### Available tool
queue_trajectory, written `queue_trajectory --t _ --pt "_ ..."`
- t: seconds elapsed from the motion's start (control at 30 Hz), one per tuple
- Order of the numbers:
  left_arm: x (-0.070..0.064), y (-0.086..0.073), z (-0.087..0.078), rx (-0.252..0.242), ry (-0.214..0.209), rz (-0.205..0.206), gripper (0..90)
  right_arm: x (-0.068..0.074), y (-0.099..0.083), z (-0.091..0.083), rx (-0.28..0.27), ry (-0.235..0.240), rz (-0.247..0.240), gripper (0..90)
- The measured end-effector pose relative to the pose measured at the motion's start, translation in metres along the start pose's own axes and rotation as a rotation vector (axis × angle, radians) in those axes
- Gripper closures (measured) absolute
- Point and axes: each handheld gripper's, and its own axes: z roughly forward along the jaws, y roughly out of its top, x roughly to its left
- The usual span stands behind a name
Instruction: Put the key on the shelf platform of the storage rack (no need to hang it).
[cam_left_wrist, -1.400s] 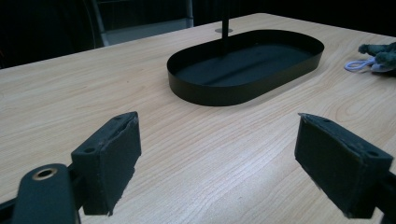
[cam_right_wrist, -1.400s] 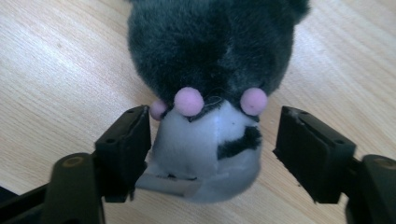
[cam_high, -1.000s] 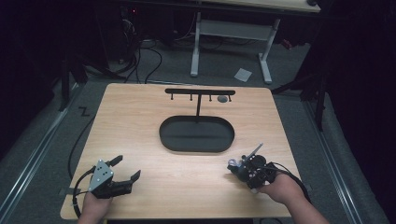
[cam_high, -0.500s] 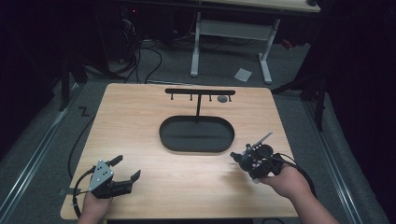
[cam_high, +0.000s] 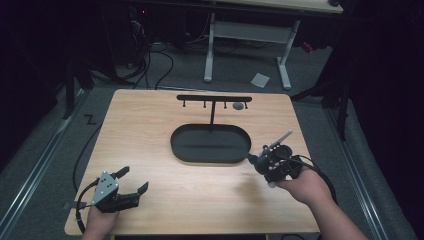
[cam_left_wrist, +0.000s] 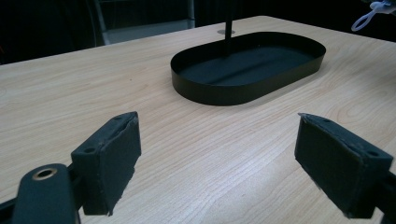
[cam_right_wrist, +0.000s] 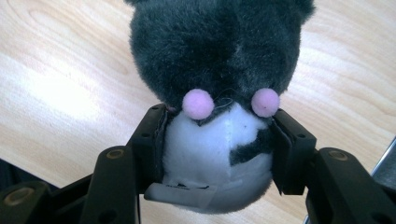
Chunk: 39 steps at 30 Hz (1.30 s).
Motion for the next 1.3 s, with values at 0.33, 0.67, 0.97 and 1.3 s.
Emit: queue_trajectory --t 0.33,0.67,0.97,1.3 --pt "-0.001 0.000 0.000 0.005 0.001 0.009 15.1 -0.003 0.011 -0.011 -0.024 0.005 0.013 47.0" --pt "0.000 0.000 0.001 0.004 0.002 0.007 15.1 -0.006 0.019 -0.016 -0.032 0.022 0.022 47.1" --pt "-0.004 0.000 0.002 0.004 -0.001 0.023 15.1 -0.007 0.033 -0.018 -0.038 0.034 0.016 47.2" --pt "-0.001 0.000 0.001 0.000 0.006 0.014 15.0 -0.012 0.047 -0.022 -0.045 0.039 0.031 47.3"
